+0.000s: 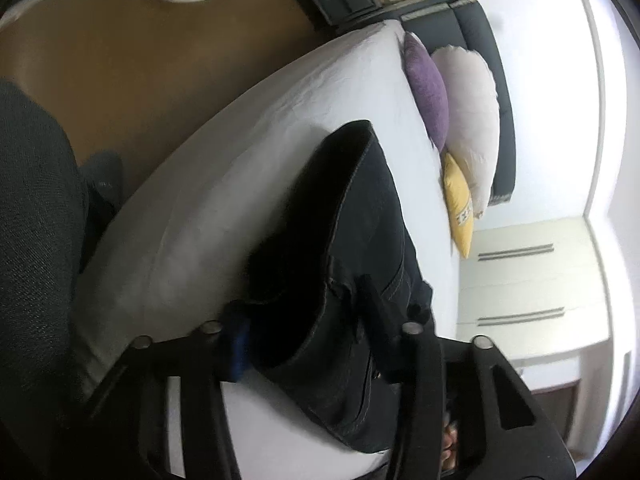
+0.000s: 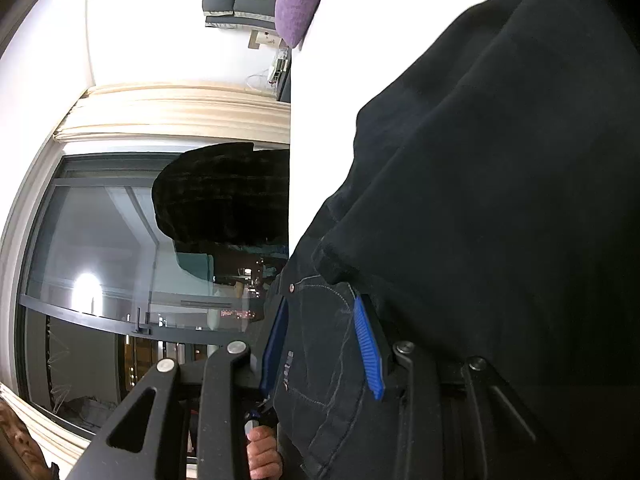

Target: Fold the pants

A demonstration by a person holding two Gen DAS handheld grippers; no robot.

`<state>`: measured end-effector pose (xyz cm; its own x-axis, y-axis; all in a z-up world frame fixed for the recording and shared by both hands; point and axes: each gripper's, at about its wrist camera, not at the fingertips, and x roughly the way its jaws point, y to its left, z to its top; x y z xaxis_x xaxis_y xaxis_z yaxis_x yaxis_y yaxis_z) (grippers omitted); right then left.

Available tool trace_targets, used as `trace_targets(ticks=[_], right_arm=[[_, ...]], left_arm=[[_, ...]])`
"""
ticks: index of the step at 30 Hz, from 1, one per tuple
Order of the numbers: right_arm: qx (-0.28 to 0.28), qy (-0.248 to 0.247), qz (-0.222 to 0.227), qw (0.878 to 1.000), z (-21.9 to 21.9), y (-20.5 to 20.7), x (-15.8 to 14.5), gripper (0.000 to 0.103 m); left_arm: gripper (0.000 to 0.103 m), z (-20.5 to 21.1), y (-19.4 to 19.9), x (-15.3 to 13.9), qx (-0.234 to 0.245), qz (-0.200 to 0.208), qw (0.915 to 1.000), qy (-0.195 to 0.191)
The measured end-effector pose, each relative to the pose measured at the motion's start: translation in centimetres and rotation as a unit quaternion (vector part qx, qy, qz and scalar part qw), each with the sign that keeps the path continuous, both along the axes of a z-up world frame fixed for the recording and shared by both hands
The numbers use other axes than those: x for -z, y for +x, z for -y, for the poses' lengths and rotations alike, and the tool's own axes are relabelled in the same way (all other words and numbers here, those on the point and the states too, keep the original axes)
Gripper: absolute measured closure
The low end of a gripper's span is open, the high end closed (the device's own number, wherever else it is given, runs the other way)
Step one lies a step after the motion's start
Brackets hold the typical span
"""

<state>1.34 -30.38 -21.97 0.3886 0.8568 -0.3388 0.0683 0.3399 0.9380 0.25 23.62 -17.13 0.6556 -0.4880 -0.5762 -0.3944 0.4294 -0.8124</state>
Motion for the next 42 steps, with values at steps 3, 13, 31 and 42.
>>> trace_targets(ticks=[3,13,31,42], right_arm=[[-0.013,-0.001,0.003,1.000,-0.8,0.3,-0.3,0.064],[-0.063,-0.105,-0.047,0.991,-3.0,1.8,0.7,0.082],[0.031,-0.074,0.055,0.995,4.5,-0.2,-5.4,0.003],[-0.031,-0.066,0.073,0.995,10.8,-1.6,-9.5,0.003]], left_arm=[[0.076,-0.4,0.4,0.4,-0.005,0.001,0.9996,-0.026],[0.091,0.8,1.2,-5.3,0.027,0.067,0.9969,0.031],[0.091,24.7,7.3,-18.2,0.258,0.229,0.9120,0.222],[0.091,39.1,8.1,-13.6,0.382,0.219,0.8509,0.286]])
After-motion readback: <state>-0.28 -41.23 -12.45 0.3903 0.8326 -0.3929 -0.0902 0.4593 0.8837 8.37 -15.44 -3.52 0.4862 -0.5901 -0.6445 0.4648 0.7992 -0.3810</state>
